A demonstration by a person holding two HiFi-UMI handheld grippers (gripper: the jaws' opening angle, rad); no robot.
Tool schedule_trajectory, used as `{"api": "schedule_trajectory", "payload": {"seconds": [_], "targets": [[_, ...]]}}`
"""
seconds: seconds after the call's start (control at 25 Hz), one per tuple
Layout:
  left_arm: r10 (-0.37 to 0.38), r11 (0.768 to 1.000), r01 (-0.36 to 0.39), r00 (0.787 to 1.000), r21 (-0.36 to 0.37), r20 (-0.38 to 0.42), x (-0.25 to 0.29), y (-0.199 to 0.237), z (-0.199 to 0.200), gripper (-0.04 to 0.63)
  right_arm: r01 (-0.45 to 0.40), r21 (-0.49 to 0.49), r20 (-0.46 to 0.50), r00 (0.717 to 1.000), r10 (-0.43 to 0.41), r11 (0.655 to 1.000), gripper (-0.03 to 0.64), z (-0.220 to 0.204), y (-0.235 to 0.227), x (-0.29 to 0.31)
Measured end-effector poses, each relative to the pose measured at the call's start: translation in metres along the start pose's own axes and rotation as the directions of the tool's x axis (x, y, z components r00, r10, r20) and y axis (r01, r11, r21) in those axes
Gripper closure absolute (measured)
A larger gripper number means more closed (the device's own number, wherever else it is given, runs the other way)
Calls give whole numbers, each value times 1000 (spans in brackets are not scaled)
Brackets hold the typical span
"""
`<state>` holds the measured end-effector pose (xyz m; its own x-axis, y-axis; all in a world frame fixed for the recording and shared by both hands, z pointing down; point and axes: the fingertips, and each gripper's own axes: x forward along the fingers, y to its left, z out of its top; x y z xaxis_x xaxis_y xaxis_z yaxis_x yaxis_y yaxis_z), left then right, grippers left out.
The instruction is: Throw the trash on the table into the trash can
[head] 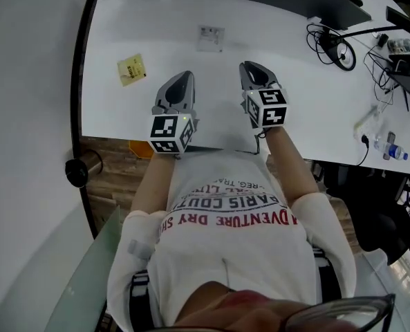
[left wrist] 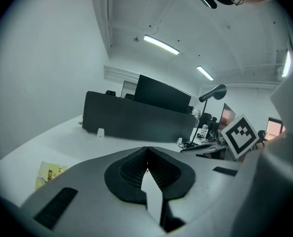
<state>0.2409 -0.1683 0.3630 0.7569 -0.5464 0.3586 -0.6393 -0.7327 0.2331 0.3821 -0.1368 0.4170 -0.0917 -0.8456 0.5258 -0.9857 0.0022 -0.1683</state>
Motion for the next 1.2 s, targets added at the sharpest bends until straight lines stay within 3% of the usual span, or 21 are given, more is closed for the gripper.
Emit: {"api": "schedule_trajectory", "payload": {"seconds": [0.08, 0.16, 0.36, 0.56, 0.72, 0.96, 1.08, 1.2], "targets": [[0, 1000, 0, 1000, -4, -14, 5, 25, 1, 571, -20, -1, -42, 999, 20, 1000, 572, 4, 18, 29], [-5, 1000, 5, 1000, -5, -28, 12, 49, 0, 571, -36, 7, -83, 996, 36, 999, 417, 7, 33, 60], [-39, 999, 37, 996, -29, -82, 33, 97, -10, 571, -9, -4, -170, 985, 8, 1000, 409, 5, 49, 133], [-91, 994, 83, 987, -67, -130, 47, 117, -30, 571, 48, -17, -276, 960, -51, 999, 365, -17, 48, 185], [-137, 988, 124, 979, -93, -152, 57, 121, -41, 571, 120, -34, -343, 931, -125, 992, 367, -37, 36, 205], [-152, 986, 138, 975, -98, -161, 66, 126, -45, 571, 123, -17, -325, 938, -122, 992, 419, -42, 35, 206], [-155, 985, 140, 974, -97, -166, 67, 125, -46, 571, 116, -57, -330, 935, -129, 992, 559, -42, 32, 204], [-148, 986, 133, 975, -102, -164, 64, 119, -45, 571, 99, -56, -318, 942, -112, 994, 569, -39, 29, 197]]}}
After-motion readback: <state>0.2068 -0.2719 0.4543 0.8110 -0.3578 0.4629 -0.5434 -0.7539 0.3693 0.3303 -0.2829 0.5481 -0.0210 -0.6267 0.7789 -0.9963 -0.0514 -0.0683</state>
